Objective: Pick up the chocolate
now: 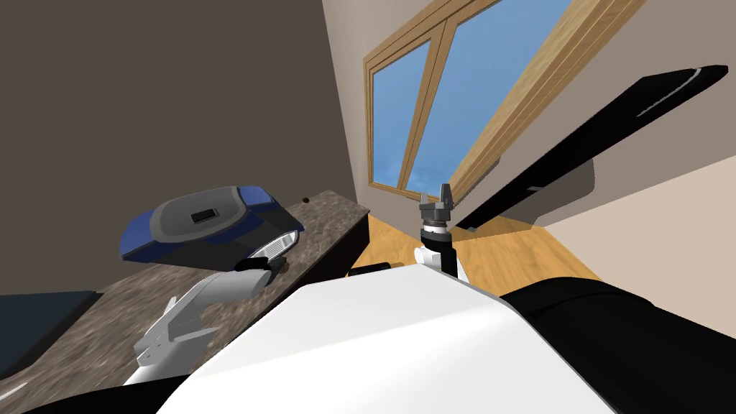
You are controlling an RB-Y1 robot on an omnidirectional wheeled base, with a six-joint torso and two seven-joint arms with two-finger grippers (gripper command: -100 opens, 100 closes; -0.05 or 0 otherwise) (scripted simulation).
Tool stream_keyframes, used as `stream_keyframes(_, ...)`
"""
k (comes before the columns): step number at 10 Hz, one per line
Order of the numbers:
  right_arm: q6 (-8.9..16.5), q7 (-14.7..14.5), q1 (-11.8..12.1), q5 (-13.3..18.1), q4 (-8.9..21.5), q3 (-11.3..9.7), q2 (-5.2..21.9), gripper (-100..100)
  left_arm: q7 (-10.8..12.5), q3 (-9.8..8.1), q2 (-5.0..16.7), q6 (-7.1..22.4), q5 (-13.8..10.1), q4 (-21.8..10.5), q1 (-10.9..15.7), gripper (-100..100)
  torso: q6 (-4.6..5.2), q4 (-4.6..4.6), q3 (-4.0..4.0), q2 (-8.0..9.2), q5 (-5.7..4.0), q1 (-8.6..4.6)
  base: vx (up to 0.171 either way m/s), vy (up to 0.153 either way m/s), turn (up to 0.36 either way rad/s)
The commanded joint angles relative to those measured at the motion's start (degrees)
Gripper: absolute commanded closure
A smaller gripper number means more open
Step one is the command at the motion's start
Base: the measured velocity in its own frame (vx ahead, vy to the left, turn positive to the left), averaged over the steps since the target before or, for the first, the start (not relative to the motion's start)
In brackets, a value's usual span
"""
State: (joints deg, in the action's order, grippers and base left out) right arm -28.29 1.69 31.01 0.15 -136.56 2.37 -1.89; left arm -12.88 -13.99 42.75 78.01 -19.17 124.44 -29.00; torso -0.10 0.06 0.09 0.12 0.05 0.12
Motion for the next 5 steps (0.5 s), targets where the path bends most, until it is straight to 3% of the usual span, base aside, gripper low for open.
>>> stream_keyframes(1,0.0,0.0,0.0,0.0,0.0,0.0,0.0,0,0.4,-0.48,0.2,1.4,-0.6,2.0,-0.4,100,0.00,0.00,0.00,0.00,0.00,0.00,0.000,-0.005,0.048)
stream_keyframes(3,0.0,0.0,0.0,0.0,0.0,0.0,0.0,0,0.6,-1.02,0.6,2.8,-1.2,4.0,-0.8,100,-0.03,0.01,0.02,0.03,-0.02,-0.07,0.001,-0.008,0.048)
stream_keyframes(4,0.0,0.0,0.0,0.0,0.0,0.0,0.0,0,0.5,-0.85,0.4,2.2,-1.0,3.3,-0.8,100,-0.03,0.01,0.03,0.04,-0.04,-0.07,0.000,0.000,0.000)
stream_keyframes(5,0.0,0.0,0.0,0.0,0.0,0.0,0.0,0,0.5,-0.91,0.5,2.3,-1.0,3.4,-0.9,0,0.00,0.01,0.02,0.03,-0.02,-0.05,0.000,0.000,0.000)
